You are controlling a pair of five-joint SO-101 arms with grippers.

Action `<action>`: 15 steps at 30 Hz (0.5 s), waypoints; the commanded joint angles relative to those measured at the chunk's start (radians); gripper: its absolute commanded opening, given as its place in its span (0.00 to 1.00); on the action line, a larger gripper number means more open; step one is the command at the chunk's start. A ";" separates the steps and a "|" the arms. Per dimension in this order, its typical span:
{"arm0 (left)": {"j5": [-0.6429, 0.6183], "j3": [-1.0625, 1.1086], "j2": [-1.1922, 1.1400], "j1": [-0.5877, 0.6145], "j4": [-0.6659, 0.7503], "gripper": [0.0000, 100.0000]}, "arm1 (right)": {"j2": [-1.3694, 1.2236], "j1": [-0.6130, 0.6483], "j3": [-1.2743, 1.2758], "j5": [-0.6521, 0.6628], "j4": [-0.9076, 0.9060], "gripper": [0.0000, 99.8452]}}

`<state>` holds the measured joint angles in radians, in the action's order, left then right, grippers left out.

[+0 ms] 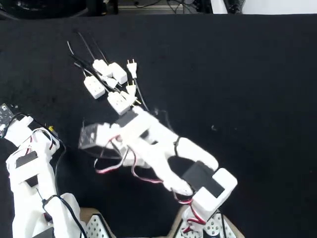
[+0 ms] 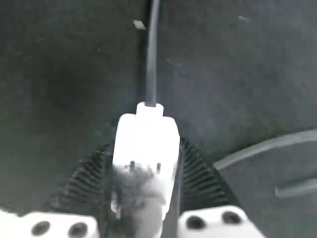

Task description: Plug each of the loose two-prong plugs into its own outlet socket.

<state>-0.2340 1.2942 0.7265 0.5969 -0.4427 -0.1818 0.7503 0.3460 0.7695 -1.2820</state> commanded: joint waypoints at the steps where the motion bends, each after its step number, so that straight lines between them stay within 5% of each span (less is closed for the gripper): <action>1: -0.008 -0.021 0.028 0.001 0.014 0.20 | 0.013 -0.089 -0.176 -0.080 -0.120 0.01; 15: -0.008 -0.021 0.028 0.001 0.014 0.20 | 0.013 -0.321 -0.664 -0.083 -0.428 0.01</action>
<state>-0.2340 1.2942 0.7265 0.5969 -0.4427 -0.1834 0.4849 -0.1649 0.6974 -1.6563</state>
